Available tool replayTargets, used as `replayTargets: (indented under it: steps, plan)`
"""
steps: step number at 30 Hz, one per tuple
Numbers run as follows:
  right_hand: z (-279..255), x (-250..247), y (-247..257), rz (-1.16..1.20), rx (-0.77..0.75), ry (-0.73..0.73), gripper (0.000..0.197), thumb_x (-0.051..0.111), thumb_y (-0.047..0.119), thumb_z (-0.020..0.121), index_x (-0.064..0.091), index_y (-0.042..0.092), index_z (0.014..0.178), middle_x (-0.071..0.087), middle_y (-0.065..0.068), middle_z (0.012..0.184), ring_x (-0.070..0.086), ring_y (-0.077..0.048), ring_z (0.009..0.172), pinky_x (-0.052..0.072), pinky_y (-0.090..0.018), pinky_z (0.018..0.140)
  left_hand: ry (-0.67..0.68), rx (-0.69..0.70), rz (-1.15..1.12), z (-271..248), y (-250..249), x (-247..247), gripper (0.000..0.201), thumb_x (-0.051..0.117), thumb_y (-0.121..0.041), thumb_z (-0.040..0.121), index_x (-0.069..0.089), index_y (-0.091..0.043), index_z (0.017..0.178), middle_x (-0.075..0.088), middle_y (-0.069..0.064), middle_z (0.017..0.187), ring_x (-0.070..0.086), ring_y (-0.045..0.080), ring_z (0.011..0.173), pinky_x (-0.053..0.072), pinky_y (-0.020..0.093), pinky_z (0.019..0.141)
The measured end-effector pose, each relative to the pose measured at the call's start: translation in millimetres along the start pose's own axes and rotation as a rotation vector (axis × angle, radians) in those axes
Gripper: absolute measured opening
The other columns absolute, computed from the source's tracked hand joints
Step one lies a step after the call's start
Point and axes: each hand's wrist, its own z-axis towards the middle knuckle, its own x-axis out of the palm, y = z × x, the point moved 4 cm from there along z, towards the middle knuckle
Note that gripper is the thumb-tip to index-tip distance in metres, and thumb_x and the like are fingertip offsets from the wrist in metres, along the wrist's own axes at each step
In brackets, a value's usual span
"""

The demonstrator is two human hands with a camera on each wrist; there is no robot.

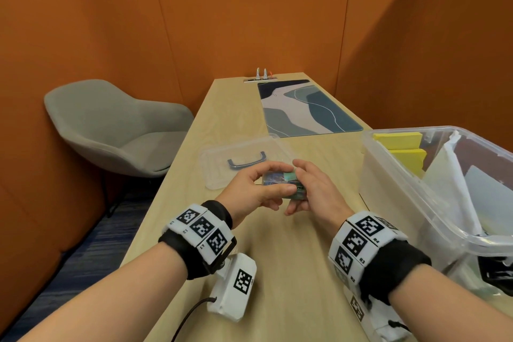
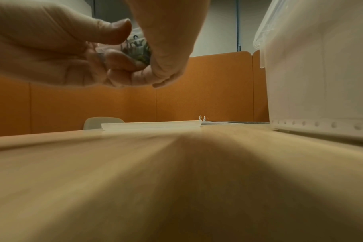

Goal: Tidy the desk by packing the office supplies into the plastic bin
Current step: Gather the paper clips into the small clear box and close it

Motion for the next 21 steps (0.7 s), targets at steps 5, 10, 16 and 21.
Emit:
replayTargets:
  steps: [5, 10, 16, 21]
  plan:
    - [-3.0, 0.7, 3.3, 0.068, -0.033, -0.007, 0.041, 0.031, 0.025, 0.101, 0.033, 0.015, 0.141, 0.06, -0.006, 0.089, 0.055, -0.02, 0.053, 0.054, -0.027, 0.053, 0.016, -0.003, -0.071, 0.2, -2.3, 1.8, 0.034, 0.065, 0.004, 0.08, 0.064, -0.016, 0.108, 0.064, 0.004, 0.085, 0.056, 0.01, 0.057, 0.049, 0.014, 0.051]
    - [-1.9, -3.1, 7.4, 0.143, -0.051, -0.032, 0.038, 0.027, 0.013, 0.101, 0.042, 0.0, 0.133, 0.064, -0.011, 0.086, 0.063, -0.025, 0.056, 0.057, -0.024, 0.053, 0.022, -0.05, -0.184, 1.0, -1.3, -2.3, 0.024, 0.063, -0.005, 0.083, 0.062, -0.016, 0.104, 0.066, 0.005, 0.095, 0.061, 0.011, 0.064, 0.052, 0.014, 0.055]
    - [1.5, -1.8, 3.9, 0.077, -0.098, -0.01, 0.035, 0.032, 0.009, 0.1, 0.045, 0.001, 0.132, 0.063, -0.018, 0.094, 0.064, -0.027, 0.058, 0.057, -0.02, 0.057, -0.014, -0.059, -0.208, 1.4, -2.5, -3.4, 0.015, 0.055, -0.025, 0.089, 0.064, -0.016, 0.097, 0.066, 0.006, 0.089, 0.059, 0.011, 0.063, 0.049, 0.014, 0.051]
    - [1.1, -0.2, 2.7, 0.039, -0.106, 0.021, 0.035, 0.032, 0.003, 0.099, 0.045, 0.003, 0.132, 0.057, -0.022, 0.113, 0.064, -0.027, 0.063, 0.058, -0.019, 0.06, -0.063, -0.098, -0.191, 3.8, -1.0, -3.6, 0.02, 0.051, -0.026, 0.094, 0.06, -0.011, 0.104, 0.064, 0.007, 0.085, 0.056, 0.007, 0.052, 0.044, 0.014, 0.045]
